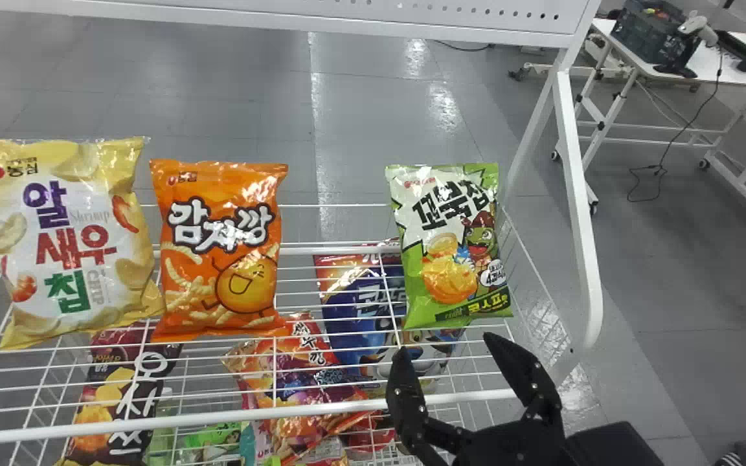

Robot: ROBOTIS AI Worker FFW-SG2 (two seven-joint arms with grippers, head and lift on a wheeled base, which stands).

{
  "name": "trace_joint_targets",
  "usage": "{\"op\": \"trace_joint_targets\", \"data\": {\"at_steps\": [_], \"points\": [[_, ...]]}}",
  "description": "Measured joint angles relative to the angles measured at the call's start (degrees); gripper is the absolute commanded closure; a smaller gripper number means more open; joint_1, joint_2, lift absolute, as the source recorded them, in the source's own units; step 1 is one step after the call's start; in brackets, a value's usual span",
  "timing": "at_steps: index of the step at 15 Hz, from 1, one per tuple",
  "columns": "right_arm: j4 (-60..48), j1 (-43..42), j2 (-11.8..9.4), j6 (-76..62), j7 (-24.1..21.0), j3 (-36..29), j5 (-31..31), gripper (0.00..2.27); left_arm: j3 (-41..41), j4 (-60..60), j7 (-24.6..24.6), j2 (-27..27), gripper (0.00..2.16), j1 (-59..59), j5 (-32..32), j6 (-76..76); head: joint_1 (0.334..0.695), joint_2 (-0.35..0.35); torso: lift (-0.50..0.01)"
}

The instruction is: Hold basket handle with left hand then pick spicy shrimp crackers with right hand and place into basket

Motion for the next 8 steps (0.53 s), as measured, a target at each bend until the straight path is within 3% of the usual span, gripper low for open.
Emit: {"op": "trace_joint_targets", "data": {"at_steps": [8], "points": [[3.75, 0.32, 0.75, -6.61, 4.71, -2.79, -0.14, 0.09, 0.59, 0.75, -0.02, 0.00, 1.90, 0.09, -0.08, 0.00, 0.695, -0.198, -0.037]]}}
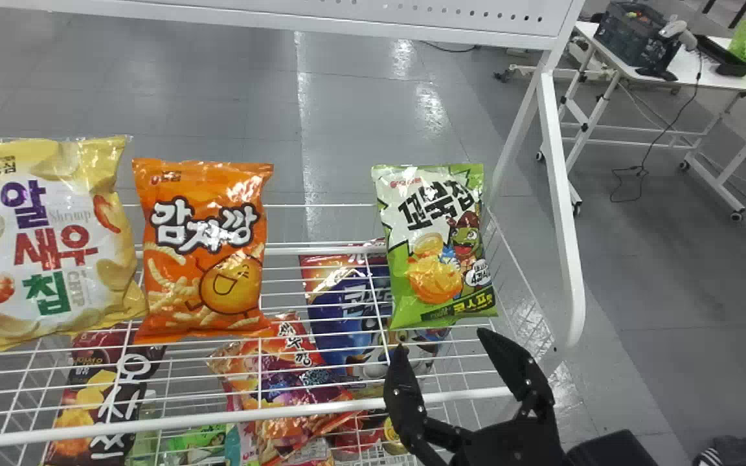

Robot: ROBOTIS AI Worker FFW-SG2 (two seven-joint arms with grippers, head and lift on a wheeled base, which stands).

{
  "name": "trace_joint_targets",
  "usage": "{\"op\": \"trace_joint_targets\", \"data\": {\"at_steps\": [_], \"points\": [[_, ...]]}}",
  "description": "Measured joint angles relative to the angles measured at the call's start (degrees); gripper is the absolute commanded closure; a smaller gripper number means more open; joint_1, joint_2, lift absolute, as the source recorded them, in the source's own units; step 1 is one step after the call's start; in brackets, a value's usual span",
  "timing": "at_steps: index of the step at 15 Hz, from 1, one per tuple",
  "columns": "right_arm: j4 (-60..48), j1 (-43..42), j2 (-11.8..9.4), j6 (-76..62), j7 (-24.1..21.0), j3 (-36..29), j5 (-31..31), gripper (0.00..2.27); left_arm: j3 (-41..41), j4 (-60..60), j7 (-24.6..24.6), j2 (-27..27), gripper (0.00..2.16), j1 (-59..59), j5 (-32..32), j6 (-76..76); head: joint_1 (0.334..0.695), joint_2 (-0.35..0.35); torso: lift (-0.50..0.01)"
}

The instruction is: Hold basket handle with left hand then pick spicy shrimp crackers with right hand and place into basket

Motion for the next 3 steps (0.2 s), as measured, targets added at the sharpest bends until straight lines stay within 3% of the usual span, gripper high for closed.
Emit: {"op": "trace_joint_targets", "data": {"at_steps": [3], "points": [[0.02, 0.00, 0.20, -0.05, -0.04, -0.04, 0.00, 0.10, -0.04, 0.07, 0.01, 0.00, 1.90, 0.00, -0.15, 0.00, 0.695, -0.198, -0.037]]}}
